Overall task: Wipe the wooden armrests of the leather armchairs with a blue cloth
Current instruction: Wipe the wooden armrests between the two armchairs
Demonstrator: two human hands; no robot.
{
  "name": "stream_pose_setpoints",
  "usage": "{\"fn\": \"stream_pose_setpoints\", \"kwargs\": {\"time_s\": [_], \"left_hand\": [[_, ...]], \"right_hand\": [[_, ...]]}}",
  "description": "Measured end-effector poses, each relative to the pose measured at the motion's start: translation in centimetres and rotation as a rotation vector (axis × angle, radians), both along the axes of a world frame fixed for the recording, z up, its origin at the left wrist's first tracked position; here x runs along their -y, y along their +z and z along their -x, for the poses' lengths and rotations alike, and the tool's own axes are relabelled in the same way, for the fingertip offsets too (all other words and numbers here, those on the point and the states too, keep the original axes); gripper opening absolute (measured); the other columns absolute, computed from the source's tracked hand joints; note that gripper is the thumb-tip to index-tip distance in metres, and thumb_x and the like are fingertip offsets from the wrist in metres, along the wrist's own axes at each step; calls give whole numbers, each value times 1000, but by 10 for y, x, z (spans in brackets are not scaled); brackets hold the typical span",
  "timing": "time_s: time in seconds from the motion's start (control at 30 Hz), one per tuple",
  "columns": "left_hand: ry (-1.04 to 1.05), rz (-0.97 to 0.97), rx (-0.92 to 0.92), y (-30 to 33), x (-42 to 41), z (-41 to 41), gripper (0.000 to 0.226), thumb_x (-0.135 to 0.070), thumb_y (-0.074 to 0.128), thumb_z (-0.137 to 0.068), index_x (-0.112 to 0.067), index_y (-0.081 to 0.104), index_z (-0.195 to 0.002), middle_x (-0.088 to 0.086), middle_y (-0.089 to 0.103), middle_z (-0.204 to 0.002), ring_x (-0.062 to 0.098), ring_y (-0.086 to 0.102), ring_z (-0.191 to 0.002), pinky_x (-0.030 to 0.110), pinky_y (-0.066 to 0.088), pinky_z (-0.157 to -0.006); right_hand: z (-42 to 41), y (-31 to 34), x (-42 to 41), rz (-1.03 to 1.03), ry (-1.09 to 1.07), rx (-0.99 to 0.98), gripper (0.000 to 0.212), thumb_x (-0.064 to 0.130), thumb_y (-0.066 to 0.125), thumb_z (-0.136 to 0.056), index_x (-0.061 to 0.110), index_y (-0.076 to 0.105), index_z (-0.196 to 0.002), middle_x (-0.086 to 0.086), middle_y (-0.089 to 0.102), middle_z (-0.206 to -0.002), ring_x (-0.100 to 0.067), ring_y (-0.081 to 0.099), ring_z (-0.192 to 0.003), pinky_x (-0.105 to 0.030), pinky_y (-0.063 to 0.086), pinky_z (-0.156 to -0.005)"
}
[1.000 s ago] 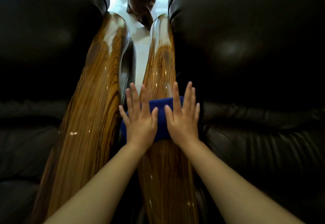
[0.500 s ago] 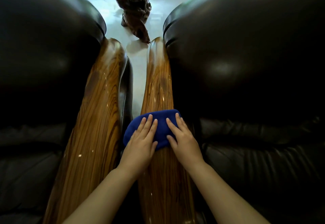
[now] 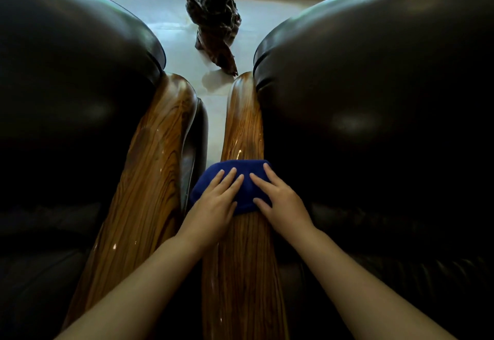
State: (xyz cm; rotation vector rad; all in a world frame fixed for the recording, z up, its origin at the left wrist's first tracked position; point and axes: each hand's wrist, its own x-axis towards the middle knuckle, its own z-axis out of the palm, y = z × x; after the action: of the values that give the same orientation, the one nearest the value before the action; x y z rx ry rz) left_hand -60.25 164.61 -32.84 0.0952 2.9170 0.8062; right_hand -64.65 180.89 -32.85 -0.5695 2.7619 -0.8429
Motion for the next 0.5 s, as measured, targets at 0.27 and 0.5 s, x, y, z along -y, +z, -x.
{"fn": "stream_pose_setpoints", "kwargs": {"time_s": [0.27,0.5], "left_hand": [[61,-107,92,9,12,67,65,-14,54,-88,-22,22,-143,1,9,-157,20,7,-145,37,10,-118],[183,-148,4,16,14,92,61,-10,67,-77,-16,45,-134,7,37,-146,21,32,-136,31,23,-112]], "right_hand": [[67,0,23,-11,-12,30,58,16,58,-87,26,35,-140,-1,10,-158,-21,17,-142,-34,23,-112],[89,2,28,17,-53,-17,55,12,64,-82,21,46,-134,-4,28,-152,-26,29,-136,-33,25,-110]]}}
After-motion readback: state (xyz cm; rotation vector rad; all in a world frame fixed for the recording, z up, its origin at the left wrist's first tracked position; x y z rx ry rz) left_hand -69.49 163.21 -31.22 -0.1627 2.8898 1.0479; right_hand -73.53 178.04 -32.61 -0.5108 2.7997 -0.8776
